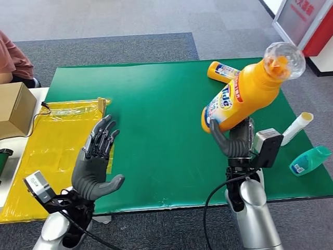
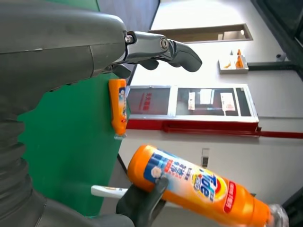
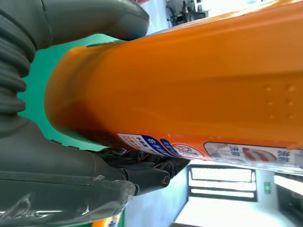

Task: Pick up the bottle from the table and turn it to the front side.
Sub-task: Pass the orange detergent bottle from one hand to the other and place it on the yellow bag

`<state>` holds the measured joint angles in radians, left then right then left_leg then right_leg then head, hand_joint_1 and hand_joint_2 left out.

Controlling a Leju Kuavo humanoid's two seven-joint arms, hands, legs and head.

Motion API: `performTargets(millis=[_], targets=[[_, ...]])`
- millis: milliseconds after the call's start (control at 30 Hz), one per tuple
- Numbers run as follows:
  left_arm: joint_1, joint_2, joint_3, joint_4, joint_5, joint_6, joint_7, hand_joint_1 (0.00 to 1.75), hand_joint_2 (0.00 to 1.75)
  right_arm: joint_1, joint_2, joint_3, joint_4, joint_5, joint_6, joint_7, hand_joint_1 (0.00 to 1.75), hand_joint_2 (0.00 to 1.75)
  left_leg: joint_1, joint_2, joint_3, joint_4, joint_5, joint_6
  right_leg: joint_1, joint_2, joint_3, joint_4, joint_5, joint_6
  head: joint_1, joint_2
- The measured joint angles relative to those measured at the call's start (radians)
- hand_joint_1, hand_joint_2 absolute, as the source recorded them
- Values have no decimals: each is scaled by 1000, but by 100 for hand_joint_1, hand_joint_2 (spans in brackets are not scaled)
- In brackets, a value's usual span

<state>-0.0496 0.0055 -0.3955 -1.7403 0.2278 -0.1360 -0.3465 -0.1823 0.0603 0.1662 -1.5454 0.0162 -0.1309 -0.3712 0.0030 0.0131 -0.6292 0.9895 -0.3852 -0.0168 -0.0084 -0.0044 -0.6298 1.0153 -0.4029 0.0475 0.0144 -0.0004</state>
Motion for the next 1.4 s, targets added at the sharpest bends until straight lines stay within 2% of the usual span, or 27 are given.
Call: performTargets(millis=[200,400,500,833,1067,1400], targets=[[-56,2,8,7,93,-11,55,0,175,19,14,79,-25,193,-118,-49,175,175,0,0,0,0,0,0,0,0,0,0,0,0,0,0],[-169,-2,3,76,210,-53,144,0,175,8,43,187,-1,410,-286,-60,175,175,0,0,0,0,1,-1,0,0,0,0,1,0,0,0],[-218,-6,-14,111,233,-70,169,0,175,-5,53,233,35,465,-336,-49,175,175,0,0,0,0,1,-1,0,0,0,0,1,0,0,0],[-303,-21,-116,200,297,-141,226,0,175,-71,63,332,194,569,-329,-10,175,175,0,0,0,0,1,0,0,0,0,0,1,0,0,0],[-325,-20,-140,245,294,-135,228,0,175,-105,64,351,273,613,-334,10,175,175,0,0,0,0,1,-1,0,0,0,0,1,0,0,0],[-355,-14,-154,269,193,-95,226,0,175,-105,65,388,335,661,-332,31,175,175,0,0,0,0,1,-1,0,0,-1,0,1,0,0,0]])
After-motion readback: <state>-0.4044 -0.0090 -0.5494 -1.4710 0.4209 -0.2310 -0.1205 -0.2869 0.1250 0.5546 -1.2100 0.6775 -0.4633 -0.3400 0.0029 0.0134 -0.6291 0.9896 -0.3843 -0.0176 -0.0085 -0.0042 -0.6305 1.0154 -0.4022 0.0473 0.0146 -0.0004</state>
